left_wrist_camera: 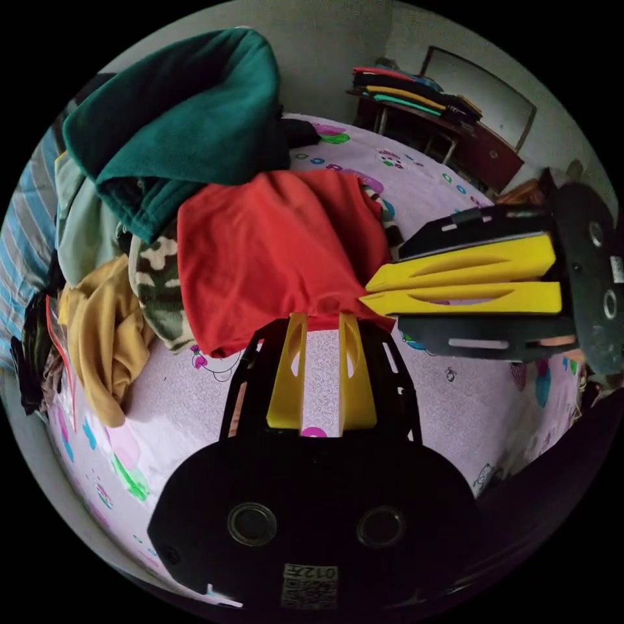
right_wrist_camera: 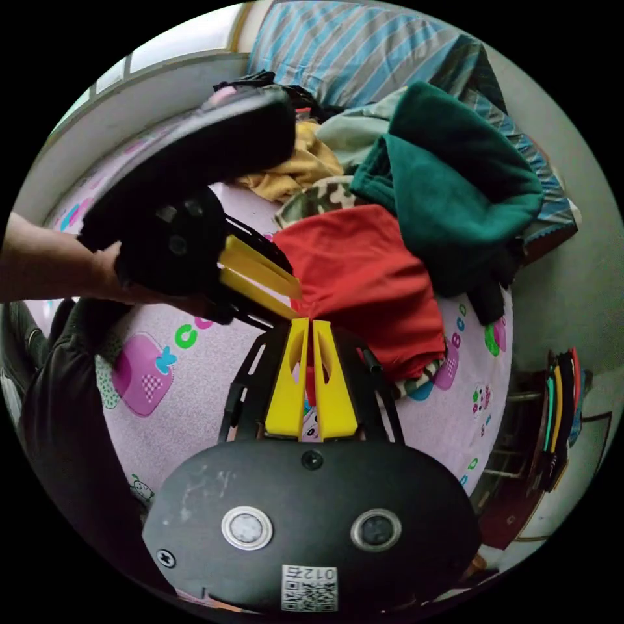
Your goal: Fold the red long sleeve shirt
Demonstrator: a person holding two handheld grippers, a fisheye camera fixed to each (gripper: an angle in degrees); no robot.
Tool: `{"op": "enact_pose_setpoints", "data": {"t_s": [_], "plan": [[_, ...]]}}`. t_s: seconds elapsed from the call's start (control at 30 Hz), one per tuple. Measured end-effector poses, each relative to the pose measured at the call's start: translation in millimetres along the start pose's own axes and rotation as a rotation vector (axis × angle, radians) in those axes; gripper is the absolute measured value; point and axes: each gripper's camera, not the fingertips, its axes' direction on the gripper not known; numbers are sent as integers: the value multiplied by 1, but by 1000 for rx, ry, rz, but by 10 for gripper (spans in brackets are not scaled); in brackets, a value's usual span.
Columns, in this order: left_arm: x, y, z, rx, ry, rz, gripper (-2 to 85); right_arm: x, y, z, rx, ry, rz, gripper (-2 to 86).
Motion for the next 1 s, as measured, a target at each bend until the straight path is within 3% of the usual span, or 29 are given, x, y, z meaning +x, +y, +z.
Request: {"op": "enact_pose_setpoints", "data": {"t_s": [0.27,0.6,0.8,1.0], "plan": [[18,43,-64,148,7,-64,-4,-24,-4,-70,100,22,-106,-10],[16,153,-204,347,-136,-152,-1,-92,-36,-173,288,-7,-299,-10],[-2,244,-297,420,-252,-238,21,-171,-77,-234,422,9,-444,-10],[-18,369,-383,438,-408,-345,25,-272,-121,-281,562,-98,-579,-10]]}}
